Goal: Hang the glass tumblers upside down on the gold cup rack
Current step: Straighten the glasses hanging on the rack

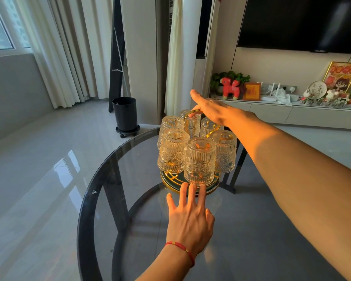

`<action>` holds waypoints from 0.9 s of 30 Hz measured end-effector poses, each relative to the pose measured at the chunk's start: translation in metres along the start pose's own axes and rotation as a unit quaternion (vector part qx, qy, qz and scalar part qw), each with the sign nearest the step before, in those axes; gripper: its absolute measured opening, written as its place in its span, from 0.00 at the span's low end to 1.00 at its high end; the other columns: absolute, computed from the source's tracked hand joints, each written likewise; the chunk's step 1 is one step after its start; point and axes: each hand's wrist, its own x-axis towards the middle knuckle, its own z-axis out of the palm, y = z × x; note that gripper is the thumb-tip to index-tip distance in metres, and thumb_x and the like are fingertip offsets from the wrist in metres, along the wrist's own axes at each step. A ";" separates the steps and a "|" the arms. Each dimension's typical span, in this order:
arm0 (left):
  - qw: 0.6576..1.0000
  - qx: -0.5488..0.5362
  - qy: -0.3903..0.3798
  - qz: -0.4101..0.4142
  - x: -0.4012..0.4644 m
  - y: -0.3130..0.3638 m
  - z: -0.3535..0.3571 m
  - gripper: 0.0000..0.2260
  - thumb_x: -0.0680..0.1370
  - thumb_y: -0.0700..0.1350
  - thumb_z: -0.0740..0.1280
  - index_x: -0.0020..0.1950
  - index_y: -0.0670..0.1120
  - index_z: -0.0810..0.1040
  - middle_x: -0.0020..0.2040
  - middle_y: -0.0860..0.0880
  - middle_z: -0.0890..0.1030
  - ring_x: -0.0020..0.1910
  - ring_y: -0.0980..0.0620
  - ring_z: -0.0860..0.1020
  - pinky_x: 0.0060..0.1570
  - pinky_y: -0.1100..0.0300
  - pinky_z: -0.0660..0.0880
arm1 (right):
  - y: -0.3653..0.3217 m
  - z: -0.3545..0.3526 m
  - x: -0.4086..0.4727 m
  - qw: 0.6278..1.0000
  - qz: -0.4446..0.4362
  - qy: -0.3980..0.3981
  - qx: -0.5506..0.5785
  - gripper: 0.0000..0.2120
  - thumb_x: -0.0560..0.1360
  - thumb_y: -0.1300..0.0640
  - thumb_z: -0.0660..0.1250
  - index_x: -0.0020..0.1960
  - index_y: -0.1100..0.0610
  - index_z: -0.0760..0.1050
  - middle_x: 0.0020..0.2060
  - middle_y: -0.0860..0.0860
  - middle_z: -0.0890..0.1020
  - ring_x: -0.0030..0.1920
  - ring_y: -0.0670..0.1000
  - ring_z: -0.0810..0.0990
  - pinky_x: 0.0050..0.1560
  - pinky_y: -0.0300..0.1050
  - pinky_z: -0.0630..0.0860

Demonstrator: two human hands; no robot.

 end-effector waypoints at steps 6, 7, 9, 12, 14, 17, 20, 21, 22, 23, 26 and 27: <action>1.000 0.003 0.002 0.002 0.000 -0.001 0.000 0.28 0.77 0.56 0.61 0.75 0.47 0.67 0.71 0.41 0.73 0.71 0.36 0.70 0.62 0.27 0.70 | 0.000 0.000 0.002 1.000 -0.011 -0.012 0.011 0.48 0.75 0.24 0.36 0.62 0.54 0.83 0.77 0.58 0.70 0.78 0.59 0.65 0.77 0.69 0.51; 1.000 0.004 0.003 0.003 0.000 -0.001 0.000 0.28 0.77 0.56 0.61 0.75 0.47 0.67 0.71 0.41 0.73 0.71 0.36 0.69 0.62 0.27 0.70 | 0.000 -0.001 0.001 1.000 -0.019 -0.010 0.022 0.47 0.77 0.26 0.37 0.64 0.55 0.83 0.75 0.58 0.72 0.76 0.59 0.67 0.77 0.67 0.53; 1.000 0.001 0.006 0.003 0.000 -0.002 0.000 0.28 0.77 0.56 0.61 0.75 0.47 0.67 0.71 0.41 0.73 0.71 0.36 0.70 0.62 0.27 0.70 | 0.005 -0.002 -0.003 0.997 -0.045 0.024 0.052 0.44 0.79 0.29 0.39 0.63 0.56 0.83 0.70 0.57 0.78 0.72 0.57 0.74 0.76 0.62 0.61; 1.000 -0.003 0.007 0.006 0.000 -0.002 0.000 0.27 0.77 0.55 0.61 0.75 0.47 0.67 0.71 0.42 0.73 0.71 0.37 0.69 0.62 0.28 0.70 | 0.021 -0.007 -0.015 0.984 -0.080 0.126 0.097 0.39 0.82 0.33 0.42 0.54 0.56 0.85 0.57 0.54 0.85 0.59 0.52 0.82 0.65 0.55 0.72; 1.000 -0.004 0.004 0.004 0.000 -0.002 -0.001 0.27 0.77 0.55 0.59 0.75 0.47 0.66 0.72 0.42 0.71 0.72 0.38 0.67 0.63 0.29 0.69 | 0.036 -0.010 -0.024 0.974 -0.088 0.164 0.125 0.37 0.82 0.35 0.44 0.51 0.56 0.86 0.49 0.52 0.87 0.53 0.49 0.83 0.62 0.53 0.75; 1.000 -0.003 -0.003 0.001 0.000 -0.001 -0.002 0.27 0.78 0.56 0.58 0.77 0.48 0.64 0.73 0.43 0.70 0.74 0.38 0.65 0.65 0.29 0.67 | 0.055 -0.012 -0.038 0.970 -0.087 0.165 0.158 0.36 0.81 0.34 0.44 0.56 0.55 0.84 0.48 0.52 0.88 0.56 0.51 0.83 0.66 0.59 0.72; 1.000 -0.002 -0.003 0.005 -0.001 0.000 -0.003 0.28 0.78 0.55 0.59 0.76 0.47 0.65 0.73 0.42 0.71 0.73 0.38 0.66 0.65 0.29 0.68 | 0.063 -0.010 -0.048 0.976 -0.082 0.118 0.162 0.37 0.78 0.30 0.43 0.69 0.50 0.77 0.53 0.51 0.88 0.71 0.56 0.75 0.74 0.65 0.62; 1.000 -0.001 -0.003 0.005 -0.001 0.000 -0.003 0.28 0.78 0.55 0.59 0.76 0.47 0.66 0.73 0.42 0.71 0.73 0.37 0.67 0.65 0.29 0.68 | 0.064 -0.009 -0.051 0.980 -0.082 0.104 0.149 0.39 0.77 0.28 0.43 0.72 0.50 0.75 0.57 0.50 0.87 0.74 0.56 0.72 0.75 0.65 0.60; 1.000 -0.002 -0.002 0.004 -0.001 0.000 -0.004 0.28 0.78 0.55 0.59 0.76 0.47 0.66 0.73 0.42 0.72 0.73 0.37 0.67 0.65 0.29 0.68 | 0.066 -0.008 -0.052 0.983 -0.085 0.096 0.130 0.40 0.77 0.28 0.42 0.72 0.51 0.75 0.62 0.50 0.85 0.75 0.56 0.69 0.76 0.63 0.58; 1.000 -0.003 -0.001 0.003 -0.001 0.000 -0.004 0.28 0.78 0.55 0.59 0.76 0.47 0.66 0.73 0.42 0.71 0.73 0.38 0.67 0.65 0.30 0.68 | 0.067 -0.008 -0.053 0.985 -0.091 0.096 0.111 0.40 0.78 0.29 0.41 0.70 0.52 0.76 0.66 0.50 0.82 0.76 0.55 0.68 0.75 0.61 0.58; 1.000 -0.002 -0.002 0.003 -0.001 0.000 -0.004 0.27 0.79 0.55 0.58 0.77 0.48 0.64 0.73 0.42 0.70 0.74 0.38 0.65 0.66 0.30 0.67 | 0.070 -0.009 -0.053 0.987 -0.098 0.112 0.066 0.38 0.82 0.32 0.40 0.69 0.54 0.78 0.68 0.51 0.81 0.76 0.55 0.69 0.68 0.53 0.59; 1.000 -0.002 -0.004 0.003 -0.001 -0.001 -0.004 0.28 0.79 0.55 0.58 0.77 0.48 0.64 0.74 0.42 0.70 0.74 0.38 0.65 0.67 0.30 0.66 | 0.071 -0.010 -0.052 0.987 -0.097 0.114 0.058 0.37 0.82 0.33 0.40 0.69 0.53 0.77 0.65 0.51 0.83 0.75 0.55 0.70 0.66 0.51 0.60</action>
